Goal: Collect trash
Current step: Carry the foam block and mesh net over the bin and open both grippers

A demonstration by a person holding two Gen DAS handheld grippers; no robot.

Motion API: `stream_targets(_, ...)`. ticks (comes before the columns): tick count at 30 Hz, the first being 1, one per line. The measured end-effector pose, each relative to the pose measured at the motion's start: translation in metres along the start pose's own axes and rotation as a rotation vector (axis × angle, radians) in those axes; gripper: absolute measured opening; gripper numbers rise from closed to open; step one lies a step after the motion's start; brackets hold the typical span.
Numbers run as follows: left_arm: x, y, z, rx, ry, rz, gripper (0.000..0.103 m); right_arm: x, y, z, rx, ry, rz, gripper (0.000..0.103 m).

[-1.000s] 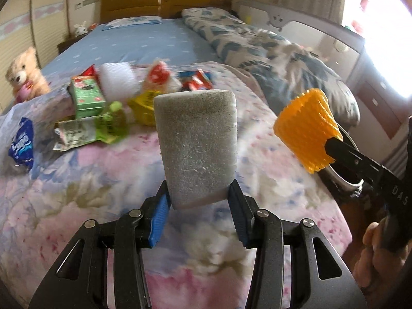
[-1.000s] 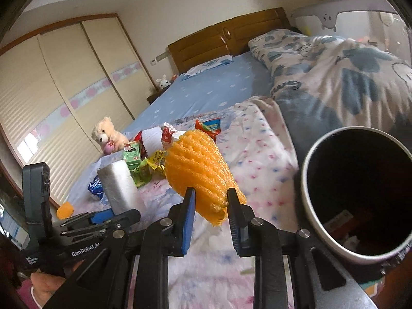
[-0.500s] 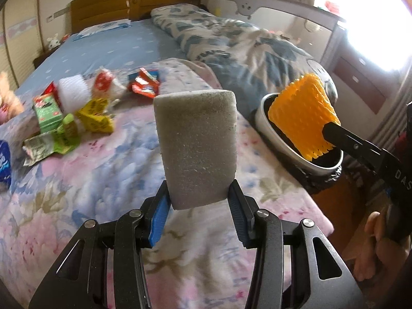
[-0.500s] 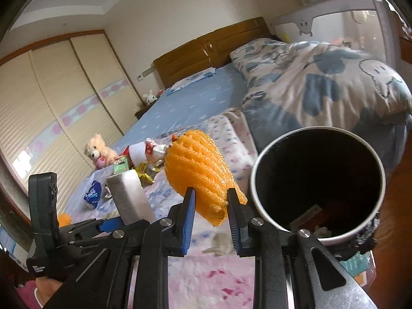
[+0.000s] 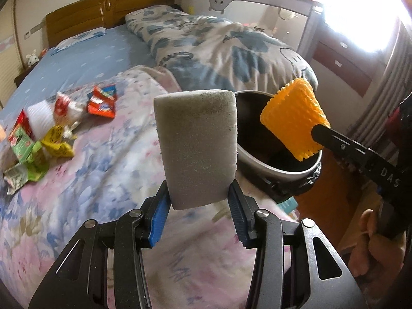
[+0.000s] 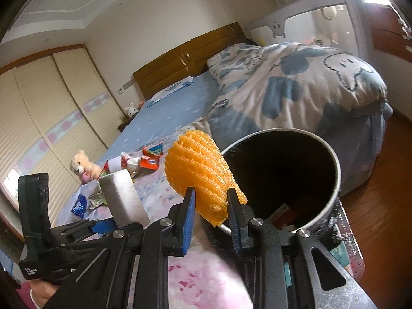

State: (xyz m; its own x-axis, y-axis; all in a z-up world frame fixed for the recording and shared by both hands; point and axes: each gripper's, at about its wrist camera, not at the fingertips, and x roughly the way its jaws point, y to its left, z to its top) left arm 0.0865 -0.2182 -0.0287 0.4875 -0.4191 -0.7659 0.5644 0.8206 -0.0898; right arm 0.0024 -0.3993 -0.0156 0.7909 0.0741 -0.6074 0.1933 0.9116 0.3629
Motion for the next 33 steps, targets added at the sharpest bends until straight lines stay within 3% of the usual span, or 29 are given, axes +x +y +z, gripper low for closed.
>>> stream_targets(21, 0.038, -0.052, 0.045, 0.078, 0.028, -0.067, 0.043, 0.008, -0.05, 0.019, 0.065, 0.009, -0.08, 0.024)
stream_targets(33, 0.062, -0.066, 0.052, 0.096, 0.063, -0.091, 0.047, 0.018, -0.068, 0.026, 0.098, 0.028, -0.083, 0.025)
